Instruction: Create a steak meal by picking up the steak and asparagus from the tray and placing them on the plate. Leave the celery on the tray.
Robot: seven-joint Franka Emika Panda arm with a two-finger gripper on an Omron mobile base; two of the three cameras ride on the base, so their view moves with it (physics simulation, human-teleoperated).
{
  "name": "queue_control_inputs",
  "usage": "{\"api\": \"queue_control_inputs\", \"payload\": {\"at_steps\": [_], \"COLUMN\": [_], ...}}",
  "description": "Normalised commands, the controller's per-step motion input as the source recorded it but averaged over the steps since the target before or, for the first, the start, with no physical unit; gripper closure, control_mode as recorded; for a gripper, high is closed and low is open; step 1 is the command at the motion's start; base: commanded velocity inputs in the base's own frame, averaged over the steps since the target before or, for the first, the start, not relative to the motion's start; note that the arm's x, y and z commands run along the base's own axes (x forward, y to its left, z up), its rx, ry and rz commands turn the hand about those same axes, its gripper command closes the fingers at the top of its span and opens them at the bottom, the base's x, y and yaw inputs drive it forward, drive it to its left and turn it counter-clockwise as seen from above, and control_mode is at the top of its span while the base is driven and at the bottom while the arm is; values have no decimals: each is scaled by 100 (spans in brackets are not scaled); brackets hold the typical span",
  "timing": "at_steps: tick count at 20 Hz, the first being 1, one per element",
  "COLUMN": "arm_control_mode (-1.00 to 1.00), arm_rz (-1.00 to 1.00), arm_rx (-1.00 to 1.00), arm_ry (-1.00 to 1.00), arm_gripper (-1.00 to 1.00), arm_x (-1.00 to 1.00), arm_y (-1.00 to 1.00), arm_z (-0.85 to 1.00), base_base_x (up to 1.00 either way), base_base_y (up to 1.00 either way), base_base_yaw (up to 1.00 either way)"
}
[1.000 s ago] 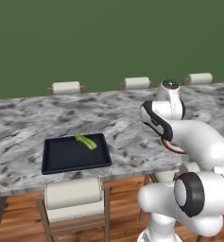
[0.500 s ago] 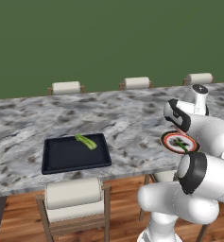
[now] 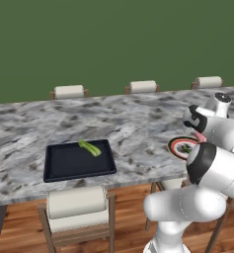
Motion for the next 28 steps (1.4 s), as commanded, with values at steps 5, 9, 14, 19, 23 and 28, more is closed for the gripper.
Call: {"api": "queue_control_inputs", "payload": {"at_steps": [5, 9, 14, 19, 23, 28], "arm_control_mode": [-100, -100, -100, -100, -100, -100], "arm_rz": [-8, 0, 0, 0, 0, 0], "arm_rx": [1, 4, 4, 1, 0, 0], "arm_ry": [3, 0, 0, 0, 0, 0], "arm_gripper": [100, 100, 100, 100, 100, 100], "arm_x": [-4, 0, 0, 10, 21, 19], "arm_y": [-19, -19, -12, -2, 0, 0], "arm_z": [-20, -38, -40, -34, -23, -23], "base_base_x": [0, 0, 0, 0, 0, 0], "base_base_y": [0, 0, 0, 0, 0, 0], "base_base_yaw": [0, 0, 0, 0, 0, 0]}}
